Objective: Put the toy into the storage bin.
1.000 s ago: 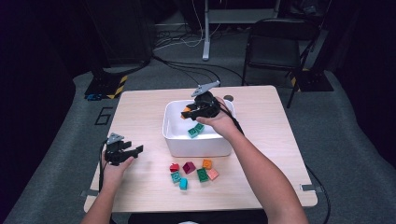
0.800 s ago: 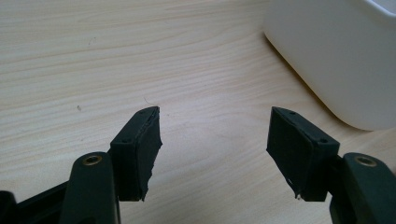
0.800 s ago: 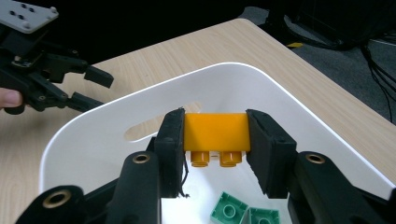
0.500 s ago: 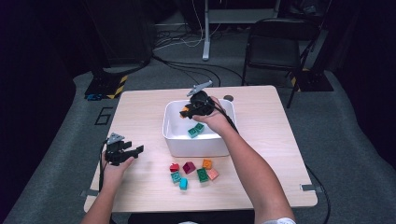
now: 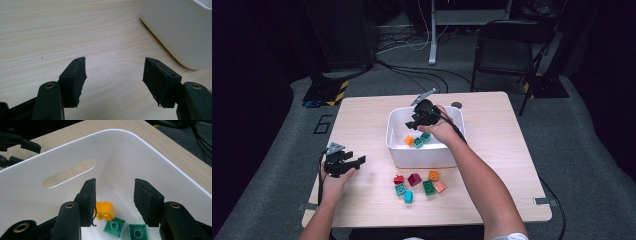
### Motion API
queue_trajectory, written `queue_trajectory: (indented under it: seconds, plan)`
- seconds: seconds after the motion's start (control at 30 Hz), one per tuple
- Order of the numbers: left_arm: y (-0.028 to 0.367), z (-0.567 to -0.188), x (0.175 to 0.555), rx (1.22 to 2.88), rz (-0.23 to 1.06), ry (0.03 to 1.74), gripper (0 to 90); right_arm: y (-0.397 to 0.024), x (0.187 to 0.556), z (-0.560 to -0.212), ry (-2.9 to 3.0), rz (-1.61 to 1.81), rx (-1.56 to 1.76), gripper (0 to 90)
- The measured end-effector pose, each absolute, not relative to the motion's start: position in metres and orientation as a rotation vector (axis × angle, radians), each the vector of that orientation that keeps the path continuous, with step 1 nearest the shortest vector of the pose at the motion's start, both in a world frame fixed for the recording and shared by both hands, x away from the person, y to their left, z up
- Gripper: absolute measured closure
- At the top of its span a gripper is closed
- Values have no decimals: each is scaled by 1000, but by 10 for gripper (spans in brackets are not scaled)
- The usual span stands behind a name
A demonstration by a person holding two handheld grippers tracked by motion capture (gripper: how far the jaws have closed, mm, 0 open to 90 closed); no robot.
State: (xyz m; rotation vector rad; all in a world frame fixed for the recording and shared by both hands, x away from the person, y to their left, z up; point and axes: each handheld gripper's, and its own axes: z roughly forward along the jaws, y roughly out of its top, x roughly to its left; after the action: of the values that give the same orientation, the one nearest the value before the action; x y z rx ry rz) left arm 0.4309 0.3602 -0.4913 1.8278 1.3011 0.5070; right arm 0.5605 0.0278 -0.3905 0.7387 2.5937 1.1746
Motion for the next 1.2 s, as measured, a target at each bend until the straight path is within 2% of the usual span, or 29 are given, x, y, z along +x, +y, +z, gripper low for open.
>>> queue_trajectory:
  seconds: [0.67, 1.2]
  plan:
    - [360, -492, 431, 1834, 511, 1308, 347, 8, 500, -342, 2544, 1312, 606, 439]
    - [360, -492, 431, 1834, 512, 1309, 349, -6, 448, -341, 2534, 1404, 508, 435]
